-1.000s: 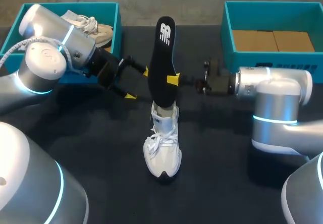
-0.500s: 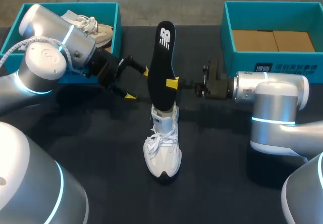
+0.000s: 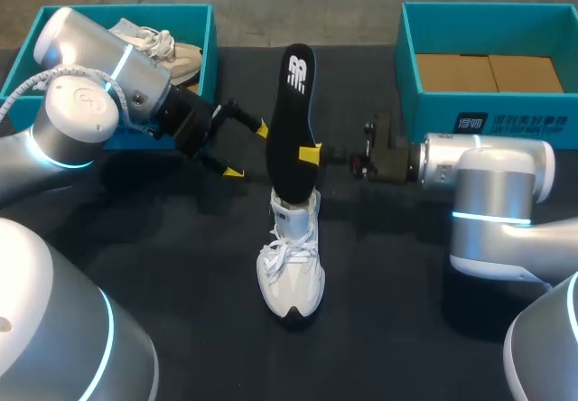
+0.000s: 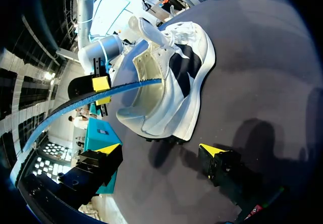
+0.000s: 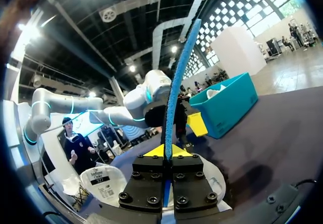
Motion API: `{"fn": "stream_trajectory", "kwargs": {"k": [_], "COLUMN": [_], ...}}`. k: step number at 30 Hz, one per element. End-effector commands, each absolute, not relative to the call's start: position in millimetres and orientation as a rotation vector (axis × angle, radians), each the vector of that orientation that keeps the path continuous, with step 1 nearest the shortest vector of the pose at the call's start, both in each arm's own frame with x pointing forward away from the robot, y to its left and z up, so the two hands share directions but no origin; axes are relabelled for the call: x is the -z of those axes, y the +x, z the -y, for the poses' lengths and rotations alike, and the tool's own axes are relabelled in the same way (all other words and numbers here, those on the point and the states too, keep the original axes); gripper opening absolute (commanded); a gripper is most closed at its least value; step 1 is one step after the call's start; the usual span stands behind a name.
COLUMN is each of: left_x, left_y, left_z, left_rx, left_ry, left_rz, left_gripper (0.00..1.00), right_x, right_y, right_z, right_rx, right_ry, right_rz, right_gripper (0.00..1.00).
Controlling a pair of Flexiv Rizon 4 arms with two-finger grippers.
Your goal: Take the shoe out of the shoebox, open the shoe tongue, remove and reinsert the insole, then place the shoe into the shoebox
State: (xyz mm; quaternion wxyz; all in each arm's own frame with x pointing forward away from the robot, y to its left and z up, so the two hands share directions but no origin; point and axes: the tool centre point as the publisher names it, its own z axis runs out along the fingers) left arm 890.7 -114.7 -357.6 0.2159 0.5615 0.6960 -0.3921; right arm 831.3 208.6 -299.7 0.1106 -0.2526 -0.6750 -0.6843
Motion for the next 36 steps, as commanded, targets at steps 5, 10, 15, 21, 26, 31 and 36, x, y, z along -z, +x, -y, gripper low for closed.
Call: {"fn": "stream_trajectory", "kwargs": {"k": [5,10,15,21,26,31,36], "left_x": [358,358,358,358,358,358,358], "left_y": [891,891,891,891,891,891,891], "left_z": [115,115,115,115,115,115,115], "left_rx": [1.086,1.086,1.086,1.086,1.086,1.086,1.086], "left_ry": [1.557,1.557,1.557,1.557,1.557,1.557,1.557], "left_rz": [-1.929,-1.929,-1.929,-1.929,-1.929,-1.929,-1.929], "left_gripper": [1.00,1.00,1.00,1.00,1.00,1.00,1.00], "right_x": [304,309,311,312,315,319,323], "right_y": [828,828,828,826,822,820,819], "right_z": [-210,-210,-210,-207,-202,-202,-203], "right_rx": [2.008,1.990,1.984,1.967,1.965,1.960,1.945], "right_ry": [-0.751,-0.769,-0.776,-0.793,-0.809,-0.810,-0.808], "right_rz": [1.978,1.973,1.971,1.974,1.975,1.977,1.974], "right_gripper": [0.00,0.00,0.00,0.00,0.00,0.00,0.00]}}
